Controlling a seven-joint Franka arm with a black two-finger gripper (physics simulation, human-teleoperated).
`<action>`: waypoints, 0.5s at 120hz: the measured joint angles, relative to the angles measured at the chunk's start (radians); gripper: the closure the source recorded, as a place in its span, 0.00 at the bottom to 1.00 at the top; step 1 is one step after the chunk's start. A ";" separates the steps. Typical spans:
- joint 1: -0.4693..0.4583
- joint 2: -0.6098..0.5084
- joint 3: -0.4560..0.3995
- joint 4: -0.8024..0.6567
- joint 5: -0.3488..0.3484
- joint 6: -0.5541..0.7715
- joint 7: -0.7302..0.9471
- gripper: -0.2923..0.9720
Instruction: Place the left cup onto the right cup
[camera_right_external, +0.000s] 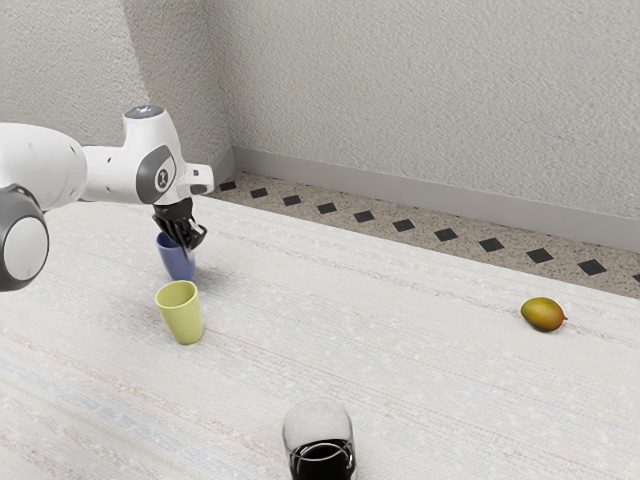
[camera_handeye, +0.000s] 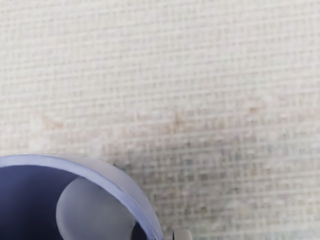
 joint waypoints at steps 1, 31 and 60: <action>0.000 0.000 0.000 0.000 0.000 0.000 0.001 0.81; -0.003 -0.060 0.001 -0.015 0.007 0.003 0.010 0.84; -0.013 -0.257 -0.018 -0.123 0.023 -0.042 0.003 0.85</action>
